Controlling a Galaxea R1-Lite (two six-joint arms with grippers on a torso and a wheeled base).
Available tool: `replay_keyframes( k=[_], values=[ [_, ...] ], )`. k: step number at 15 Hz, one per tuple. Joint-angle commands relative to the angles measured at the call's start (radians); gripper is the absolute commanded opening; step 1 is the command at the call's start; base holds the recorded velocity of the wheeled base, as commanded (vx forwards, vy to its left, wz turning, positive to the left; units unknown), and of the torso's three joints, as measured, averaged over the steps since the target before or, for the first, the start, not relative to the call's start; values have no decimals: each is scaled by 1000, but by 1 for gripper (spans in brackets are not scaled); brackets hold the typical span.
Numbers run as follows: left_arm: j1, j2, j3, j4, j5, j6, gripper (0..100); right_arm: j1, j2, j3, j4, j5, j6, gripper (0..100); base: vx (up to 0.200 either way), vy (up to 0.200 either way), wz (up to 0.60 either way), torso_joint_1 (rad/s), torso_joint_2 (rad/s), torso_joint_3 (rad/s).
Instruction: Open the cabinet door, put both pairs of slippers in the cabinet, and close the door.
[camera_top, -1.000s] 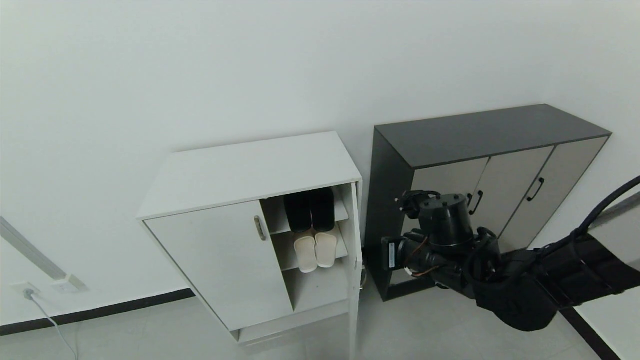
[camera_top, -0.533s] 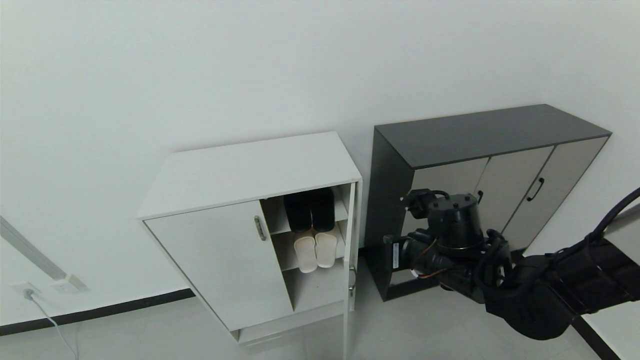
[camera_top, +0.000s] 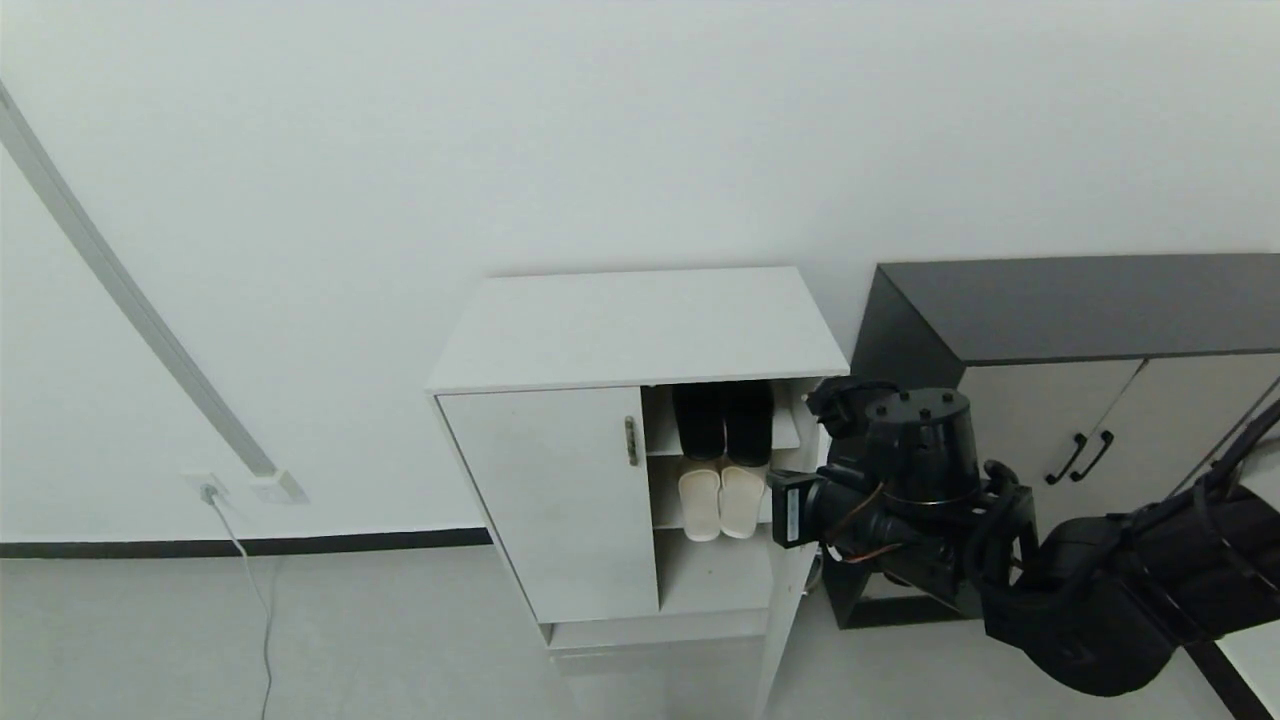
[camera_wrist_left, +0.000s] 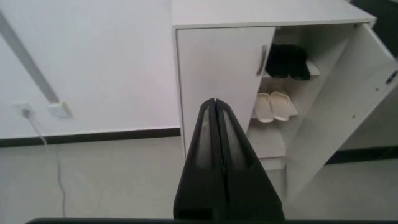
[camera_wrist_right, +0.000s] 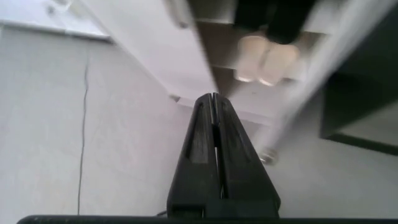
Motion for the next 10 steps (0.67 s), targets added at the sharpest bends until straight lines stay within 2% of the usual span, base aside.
replay_keyframes(
  k=[1,4,6,10],
  values=[
    [0,1,0,0,0,0,0,-3,-5,8,-15,-1,-6,0,0,0,0,0,0,0],
    [0,1,0,0,0,0,0,-20,1,29,-50,-11,-43,0,0,0,0,0,0,0],
    [0,1,0,0,0,0,0,-68,-25,74,-58,-50,-129,0,0,0,0,0,0,0],
    [0,1,0,3,-1,1,0,-127,-70,198,-50,-54,-200,0,0,0,0,0,0,0]
  ],
)
